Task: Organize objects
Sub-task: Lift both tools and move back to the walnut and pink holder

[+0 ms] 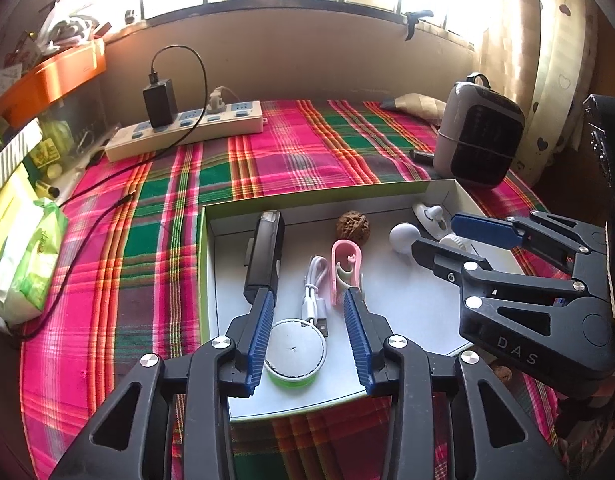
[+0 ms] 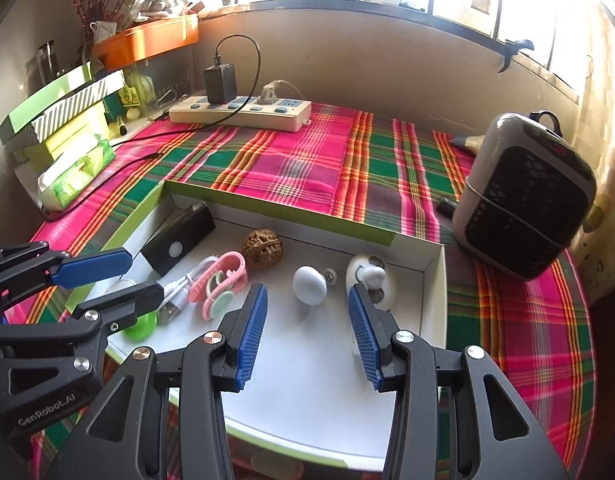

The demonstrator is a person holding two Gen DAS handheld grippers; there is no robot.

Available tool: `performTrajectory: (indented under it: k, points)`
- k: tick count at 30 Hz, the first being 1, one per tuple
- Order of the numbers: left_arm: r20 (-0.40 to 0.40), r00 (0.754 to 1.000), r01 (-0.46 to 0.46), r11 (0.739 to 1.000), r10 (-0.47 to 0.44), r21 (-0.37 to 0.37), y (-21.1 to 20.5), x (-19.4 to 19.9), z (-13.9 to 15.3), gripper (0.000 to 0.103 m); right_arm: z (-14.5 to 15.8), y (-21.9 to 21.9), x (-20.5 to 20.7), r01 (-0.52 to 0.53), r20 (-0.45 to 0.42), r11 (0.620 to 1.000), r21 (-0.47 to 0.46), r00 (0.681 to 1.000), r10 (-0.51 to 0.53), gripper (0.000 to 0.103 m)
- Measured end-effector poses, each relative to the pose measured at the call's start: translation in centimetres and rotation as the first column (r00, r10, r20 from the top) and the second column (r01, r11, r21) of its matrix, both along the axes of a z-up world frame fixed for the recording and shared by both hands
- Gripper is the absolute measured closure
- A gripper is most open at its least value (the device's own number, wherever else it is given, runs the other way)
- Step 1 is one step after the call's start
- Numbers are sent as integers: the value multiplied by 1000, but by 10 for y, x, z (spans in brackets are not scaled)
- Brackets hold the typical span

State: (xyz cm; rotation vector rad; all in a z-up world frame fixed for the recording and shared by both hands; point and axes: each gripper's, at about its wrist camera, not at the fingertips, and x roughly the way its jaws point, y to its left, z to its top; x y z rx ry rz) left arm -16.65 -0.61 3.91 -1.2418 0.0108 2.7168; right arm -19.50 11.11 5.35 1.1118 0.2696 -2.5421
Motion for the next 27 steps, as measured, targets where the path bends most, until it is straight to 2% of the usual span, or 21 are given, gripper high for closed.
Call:
performTrajectory:
  k: [10,13,27]
  points:
    - [-37,999,-8,1000,8,24,-3,24,9,68,10,21,26,31,-26,999,-27,999,-32,59]
    - [-55,999,1,1000,-1,9,-1,34,12,68,12,27,38,33,-33,999,-33,999,-34,59]
    - [-19,998,59,996,-58,59,6,70,0,68,2,39,86,64,6,995,-82,998,-63,59]
